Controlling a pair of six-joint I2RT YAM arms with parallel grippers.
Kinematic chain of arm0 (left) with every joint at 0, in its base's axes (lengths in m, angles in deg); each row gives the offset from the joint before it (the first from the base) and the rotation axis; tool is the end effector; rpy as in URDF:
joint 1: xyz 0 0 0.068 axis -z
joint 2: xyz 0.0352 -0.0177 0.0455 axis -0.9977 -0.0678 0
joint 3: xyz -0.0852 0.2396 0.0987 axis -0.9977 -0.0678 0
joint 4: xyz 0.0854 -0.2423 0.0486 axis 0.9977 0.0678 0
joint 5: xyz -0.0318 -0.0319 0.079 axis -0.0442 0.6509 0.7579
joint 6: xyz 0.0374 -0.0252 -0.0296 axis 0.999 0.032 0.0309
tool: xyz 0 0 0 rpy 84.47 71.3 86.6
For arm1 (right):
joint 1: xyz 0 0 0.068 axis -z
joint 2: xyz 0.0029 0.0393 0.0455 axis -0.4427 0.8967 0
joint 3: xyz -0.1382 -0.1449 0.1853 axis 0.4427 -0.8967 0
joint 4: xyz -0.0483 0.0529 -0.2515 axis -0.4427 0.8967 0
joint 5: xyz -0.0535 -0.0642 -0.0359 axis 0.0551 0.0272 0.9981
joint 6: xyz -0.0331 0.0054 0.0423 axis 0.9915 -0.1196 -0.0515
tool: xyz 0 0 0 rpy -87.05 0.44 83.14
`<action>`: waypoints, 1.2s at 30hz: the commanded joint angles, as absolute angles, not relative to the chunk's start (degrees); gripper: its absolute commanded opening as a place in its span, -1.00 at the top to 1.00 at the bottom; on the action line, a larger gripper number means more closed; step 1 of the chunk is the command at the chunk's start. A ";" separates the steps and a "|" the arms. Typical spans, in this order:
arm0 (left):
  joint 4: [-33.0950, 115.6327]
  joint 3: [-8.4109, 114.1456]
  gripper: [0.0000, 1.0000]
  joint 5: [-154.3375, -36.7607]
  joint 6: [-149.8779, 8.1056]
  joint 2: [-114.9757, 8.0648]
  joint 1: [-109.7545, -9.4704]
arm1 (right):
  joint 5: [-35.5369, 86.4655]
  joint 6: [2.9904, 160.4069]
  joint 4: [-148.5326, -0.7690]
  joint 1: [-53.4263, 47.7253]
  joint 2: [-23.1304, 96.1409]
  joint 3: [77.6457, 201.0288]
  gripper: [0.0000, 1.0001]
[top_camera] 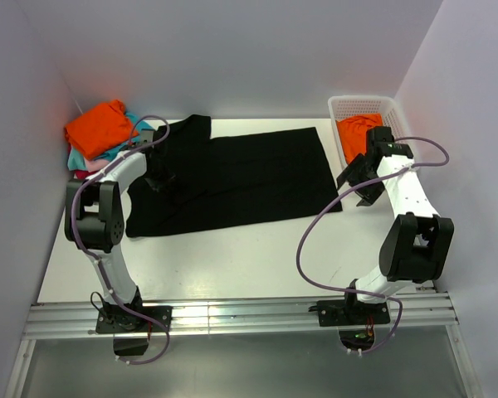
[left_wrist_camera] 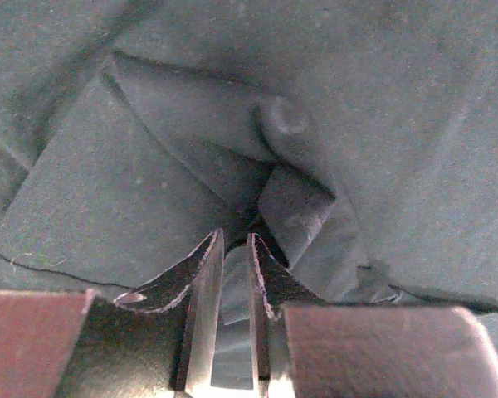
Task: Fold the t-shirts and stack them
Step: Fold the flattened tshirt in 1/3 of the way
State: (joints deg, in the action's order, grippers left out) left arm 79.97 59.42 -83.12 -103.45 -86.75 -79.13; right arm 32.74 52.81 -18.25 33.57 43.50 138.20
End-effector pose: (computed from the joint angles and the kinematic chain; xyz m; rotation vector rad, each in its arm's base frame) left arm 0.3879 -0.0448 0.1925 -0.8919 2.5885 -0.1549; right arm 0.2975 -0.0377 0.2747 1.0291 2.6167 0.1268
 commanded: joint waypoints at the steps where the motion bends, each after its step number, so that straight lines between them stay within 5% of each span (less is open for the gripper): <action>1: 77.48 60.24 0.53 -84.21 -102.20 -87.56 -78.56 | 32.14 52.39 -19.35 34.01 42.87 137.97 -0.56; 8: 77.04 61.56 0.59 -84.21 -102.20 -89.76 -77.94 | 32.31 52.57 -18.82 34.01 42.96 137.97 -0.55; 12: 76.60 61.82 0.99 -84.56 -102.64 -90.64 -77.85 | 32.58 52.65 -18.73 34.10 42.96 137.62 -0.54; 27: 83.27 82.53 0.99 -86.49 -103.87 -99.33 -77.85 | 32.67 52.57 -19.00 34.45 42.88 136.21 -0.52; 30: 84.16 88.51 0.81 -86.76 -104.92 -104.51 -77.94 | 32.58 52.74 -18.56 34.45 42.88 136.04 -0.52; 36: 85.73 99.60 -0.23 -87.65 -107.21 -111.47 -80.04 | 31.96 53.18 -18.38 34.45 41.82 134.90 -0.52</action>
